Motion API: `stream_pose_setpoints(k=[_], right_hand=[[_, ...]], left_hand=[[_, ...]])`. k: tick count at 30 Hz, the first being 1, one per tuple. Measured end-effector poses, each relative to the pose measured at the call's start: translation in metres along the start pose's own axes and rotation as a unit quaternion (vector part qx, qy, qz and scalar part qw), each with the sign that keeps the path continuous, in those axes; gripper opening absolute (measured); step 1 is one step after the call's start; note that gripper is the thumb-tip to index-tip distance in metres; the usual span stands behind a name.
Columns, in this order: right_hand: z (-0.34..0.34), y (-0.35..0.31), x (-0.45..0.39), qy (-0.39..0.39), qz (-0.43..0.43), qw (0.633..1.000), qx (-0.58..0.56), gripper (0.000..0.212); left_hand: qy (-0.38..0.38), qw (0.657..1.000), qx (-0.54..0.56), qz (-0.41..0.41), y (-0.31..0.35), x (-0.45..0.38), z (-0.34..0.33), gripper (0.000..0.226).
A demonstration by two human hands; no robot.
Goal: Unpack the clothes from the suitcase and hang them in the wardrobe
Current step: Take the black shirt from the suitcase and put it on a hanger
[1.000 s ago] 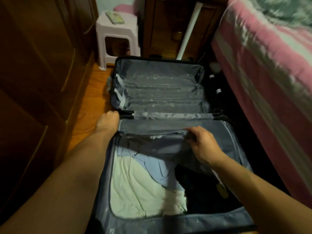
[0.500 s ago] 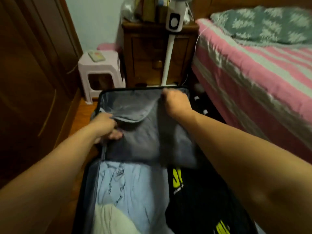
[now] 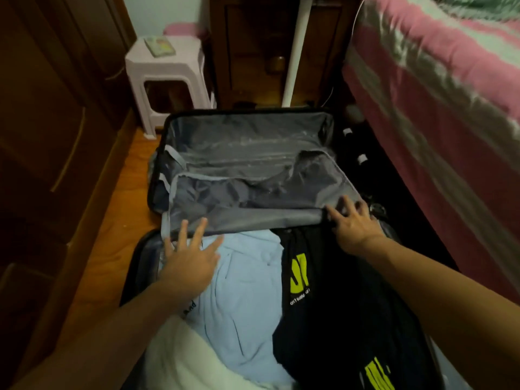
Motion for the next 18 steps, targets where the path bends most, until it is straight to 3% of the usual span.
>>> stream_pose_setpoints(k=[2, 5, 10, 12, 15, 18], right_hand=[[-0.014, 0.013, -0.004, -0.030, -0.011, 0.999, -0.044, 0.063], [-0.029, 0.037, -0.016, -0.049, -0.035, 0.998, -0.028, 0.059], [-0.031, 0.069, -0.043, -0.069, -0.122, 0.988, -0.069, 0.065], [-0.031, 0.062, -0.040, -0.061, -0.137, 0.982, -0.114, 0.063], [-0.030, 0.050, -0.022, 0.039, -0.132, 0.980, -0.146, 0.059], [-0.024, 0.021, 0.018, 0.170, 0.037, 0.984, -0.046, 0.036]], left_hand=[[-0.044, 0.996, 0.044, 0.069, -0.012, -0.017, -0.005, 0.048], [-0.094, 0.993, 0.066, 0.041, -0.023, -0.032, -0.012, 0.052], [0.055, 0.998, -0.017, 0.006, -0.022, -0.030, -0.010, 0.066], [0.039, 0.999, -0.028, 0.015, -0.023, -0.043, -0.006, 0.062], [-0.025, 0.999, -0.014, 0.037, -0.033, -0.082, 0.013, 0.056], [-0.107, 0.989, -0.028, 0.093, -0.029, -0.097, 0.029, 0.051]])
Point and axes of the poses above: each hand's wrist, its own x-axis away from the middle knuckle, its own z-axis out of the back of the hand, y = z × x, the point moved 3 cm from there along -x, towards the middle knuckle, and after that the axes turned 3 degrees about -y, right-handed, at the moved point
